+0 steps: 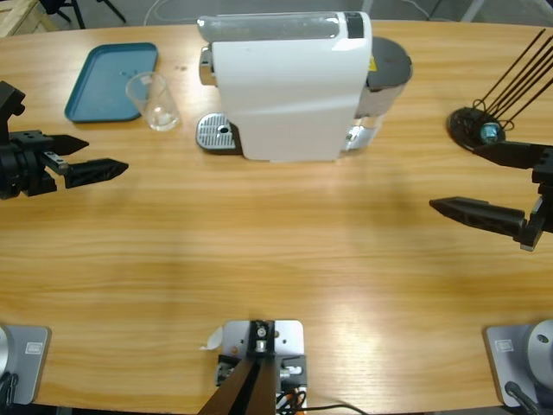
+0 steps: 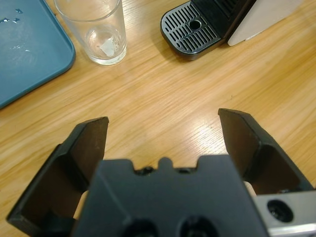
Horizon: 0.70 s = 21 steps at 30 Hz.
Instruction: Pour coffee
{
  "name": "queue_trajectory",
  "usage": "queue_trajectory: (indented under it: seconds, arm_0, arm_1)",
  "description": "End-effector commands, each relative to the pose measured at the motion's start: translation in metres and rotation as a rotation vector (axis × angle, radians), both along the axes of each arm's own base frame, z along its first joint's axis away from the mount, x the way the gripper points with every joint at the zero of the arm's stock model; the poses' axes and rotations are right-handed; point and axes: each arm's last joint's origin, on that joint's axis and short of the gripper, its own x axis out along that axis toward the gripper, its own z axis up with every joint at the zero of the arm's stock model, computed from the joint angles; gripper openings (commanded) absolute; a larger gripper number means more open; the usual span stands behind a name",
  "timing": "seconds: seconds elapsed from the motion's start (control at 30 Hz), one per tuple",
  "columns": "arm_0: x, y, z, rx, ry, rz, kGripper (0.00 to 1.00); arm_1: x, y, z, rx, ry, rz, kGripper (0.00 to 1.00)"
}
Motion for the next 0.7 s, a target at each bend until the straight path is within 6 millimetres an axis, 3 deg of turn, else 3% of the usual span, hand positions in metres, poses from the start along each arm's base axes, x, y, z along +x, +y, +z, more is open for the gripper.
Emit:
queue_trajectory:
  seconds: [0.03, 0.37, 0.5, 0.7]
  arm_0:
    - [-0.001, -0.003, -0.010, 0.011, 0.050, -0.021, 0.964]
    - [-0.003, -0.001, 0.000, -0.019, 0.010, 0.001, 0.964]
    - [-0.002, -0.011, 0.030, -0.030, -0.023, -0.017, 0.954]
    - [0.028, -0.036, 0.107, -0.043, 0.004, 0.007, 0.949]
  arm_1:
    - [0.001, 0.003, -0.014, -0.015, 0.062, 0.018, 1.000]
    - [0.001, 0.003, -0.013, -0.012, 0.060, 0.021, 1.000]
    - [0.001, 0.003, -0.012, -0.010, 0.057, 0.019, 1.000]
    - [0.002, 0.003, -0.005, -0.001, 0.033, 0.014, 1.000]
